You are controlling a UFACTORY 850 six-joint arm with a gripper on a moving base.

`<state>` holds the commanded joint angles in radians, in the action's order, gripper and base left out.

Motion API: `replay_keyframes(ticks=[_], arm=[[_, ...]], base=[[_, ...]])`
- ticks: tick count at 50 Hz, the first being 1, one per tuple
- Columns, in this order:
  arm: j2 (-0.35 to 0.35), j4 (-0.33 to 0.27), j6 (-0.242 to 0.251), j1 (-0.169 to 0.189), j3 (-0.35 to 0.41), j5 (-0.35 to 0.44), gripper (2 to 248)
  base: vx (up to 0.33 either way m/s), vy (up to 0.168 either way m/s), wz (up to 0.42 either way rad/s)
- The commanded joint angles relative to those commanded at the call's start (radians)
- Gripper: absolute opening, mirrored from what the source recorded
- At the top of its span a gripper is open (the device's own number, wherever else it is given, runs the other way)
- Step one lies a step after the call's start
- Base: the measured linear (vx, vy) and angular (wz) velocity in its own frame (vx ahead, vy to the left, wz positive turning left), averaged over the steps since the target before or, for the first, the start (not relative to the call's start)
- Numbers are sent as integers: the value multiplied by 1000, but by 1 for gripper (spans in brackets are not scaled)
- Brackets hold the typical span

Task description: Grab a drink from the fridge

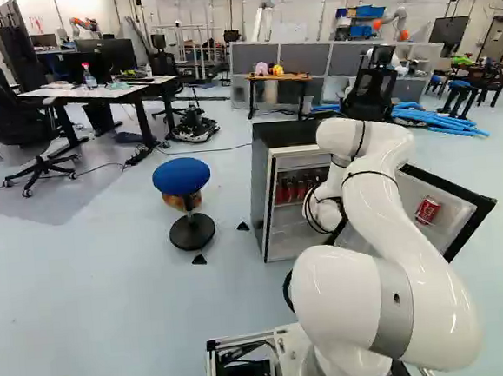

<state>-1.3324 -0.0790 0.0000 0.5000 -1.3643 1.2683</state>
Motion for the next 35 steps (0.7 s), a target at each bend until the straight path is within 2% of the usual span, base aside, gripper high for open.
replay_keyframes(ticks=[35], arm=[[-23,-32,0,7,-42,-17,141]], base=[[0,0,0]])
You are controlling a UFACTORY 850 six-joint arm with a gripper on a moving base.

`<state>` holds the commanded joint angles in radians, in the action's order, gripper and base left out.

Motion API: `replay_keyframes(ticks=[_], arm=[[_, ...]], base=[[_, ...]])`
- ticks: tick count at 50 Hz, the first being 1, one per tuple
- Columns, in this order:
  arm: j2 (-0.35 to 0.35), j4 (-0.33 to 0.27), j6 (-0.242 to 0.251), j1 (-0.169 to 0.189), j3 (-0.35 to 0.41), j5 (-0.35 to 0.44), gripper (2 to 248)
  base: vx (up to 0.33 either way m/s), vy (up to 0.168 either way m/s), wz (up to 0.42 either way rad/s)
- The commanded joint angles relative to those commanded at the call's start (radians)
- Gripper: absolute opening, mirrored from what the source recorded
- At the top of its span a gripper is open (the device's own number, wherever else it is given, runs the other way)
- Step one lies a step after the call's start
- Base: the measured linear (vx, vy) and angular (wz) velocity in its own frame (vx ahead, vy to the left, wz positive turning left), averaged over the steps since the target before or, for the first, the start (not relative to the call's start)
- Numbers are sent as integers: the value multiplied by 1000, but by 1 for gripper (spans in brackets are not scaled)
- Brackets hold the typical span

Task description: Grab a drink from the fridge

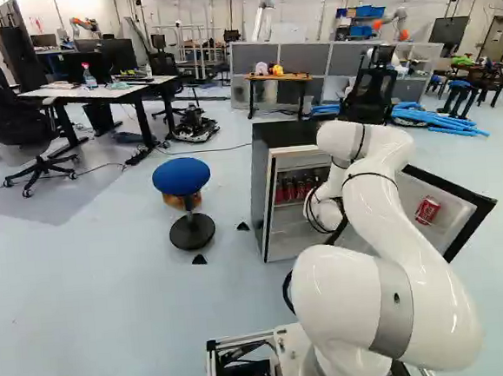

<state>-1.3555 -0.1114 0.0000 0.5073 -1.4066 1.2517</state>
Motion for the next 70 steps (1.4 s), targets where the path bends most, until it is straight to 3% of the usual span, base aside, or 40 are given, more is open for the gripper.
replay_keyframes(ticks=[70], arm=[[-75,0,0,-5,-134,0,141]], base=[[0,0,0]])
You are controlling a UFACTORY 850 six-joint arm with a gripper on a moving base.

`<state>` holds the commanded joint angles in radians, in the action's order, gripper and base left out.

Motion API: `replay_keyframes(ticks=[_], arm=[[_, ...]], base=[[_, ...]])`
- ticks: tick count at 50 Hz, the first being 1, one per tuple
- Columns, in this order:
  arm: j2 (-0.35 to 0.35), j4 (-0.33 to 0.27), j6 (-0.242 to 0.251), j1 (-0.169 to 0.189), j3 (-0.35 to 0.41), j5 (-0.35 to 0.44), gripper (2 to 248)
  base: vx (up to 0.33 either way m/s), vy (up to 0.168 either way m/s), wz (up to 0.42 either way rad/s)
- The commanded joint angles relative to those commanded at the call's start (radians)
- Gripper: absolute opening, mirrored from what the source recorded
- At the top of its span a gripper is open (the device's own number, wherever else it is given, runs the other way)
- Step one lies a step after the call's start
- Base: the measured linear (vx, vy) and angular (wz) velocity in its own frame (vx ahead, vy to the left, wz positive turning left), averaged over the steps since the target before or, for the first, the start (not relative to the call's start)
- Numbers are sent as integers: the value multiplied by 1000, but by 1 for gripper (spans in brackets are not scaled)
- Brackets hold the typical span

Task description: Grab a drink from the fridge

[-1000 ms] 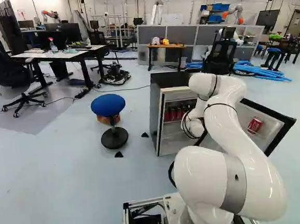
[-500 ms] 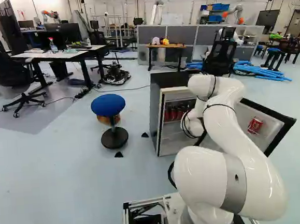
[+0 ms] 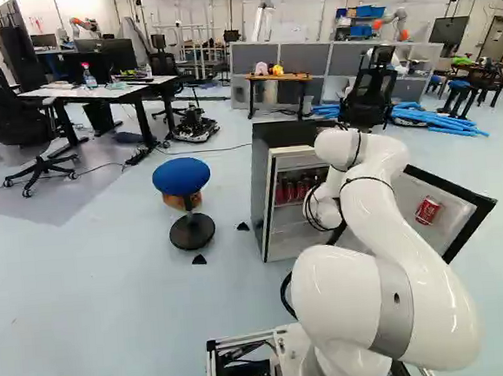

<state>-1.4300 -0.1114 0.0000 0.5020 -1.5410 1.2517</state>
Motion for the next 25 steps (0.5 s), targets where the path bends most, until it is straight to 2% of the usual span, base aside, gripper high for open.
replay_keyframes(ticks=[25], arm=[[-24,0,0,2,-34,0,141]], base=[[0,0,0]])
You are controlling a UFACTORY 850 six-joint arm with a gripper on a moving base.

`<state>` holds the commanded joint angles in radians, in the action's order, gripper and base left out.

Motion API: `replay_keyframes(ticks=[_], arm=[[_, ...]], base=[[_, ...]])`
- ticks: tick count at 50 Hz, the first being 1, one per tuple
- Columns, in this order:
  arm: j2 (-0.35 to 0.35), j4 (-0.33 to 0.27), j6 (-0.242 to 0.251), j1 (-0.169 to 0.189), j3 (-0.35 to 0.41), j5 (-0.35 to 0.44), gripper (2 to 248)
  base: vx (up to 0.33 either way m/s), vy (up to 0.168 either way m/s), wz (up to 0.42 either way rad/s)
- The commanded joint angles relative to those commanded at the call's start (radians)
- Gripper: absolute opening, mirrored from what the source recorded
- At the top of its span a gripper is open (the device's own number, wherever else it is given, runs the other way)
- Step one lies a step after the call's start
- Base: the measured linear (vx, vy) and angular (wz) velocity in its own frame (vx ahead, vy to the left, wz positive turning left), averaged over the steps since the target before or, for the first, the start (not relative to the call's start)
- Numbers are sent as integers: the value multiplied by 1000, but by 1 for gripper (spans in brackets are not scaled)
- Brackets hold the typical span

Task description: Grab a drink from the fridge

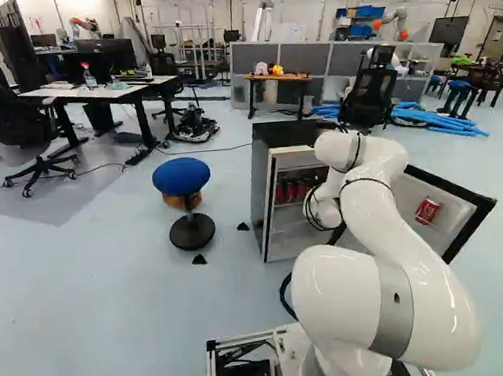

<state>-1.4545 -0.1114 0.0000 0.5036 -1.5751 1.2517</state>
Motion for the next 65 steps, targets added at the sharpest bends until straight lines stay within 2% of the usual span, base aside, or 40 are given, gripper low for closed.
replay_keyframes(ticks=[15,32,33,38,39,65], arm=[[-47,0,0,0,-41,0,141],[-47,0,0,0,-41,0,141],[-47,0,0,0,-41,0,111],[-47,0,0,0,-41,0,111],[-47,0,0,0,-41,0,92],[-46,0,0,0,-39,0,92]], base=[[0,0,0],[0,0,0],[0,0,0],[0,0,0],[0,0,0],[0,0,0]])
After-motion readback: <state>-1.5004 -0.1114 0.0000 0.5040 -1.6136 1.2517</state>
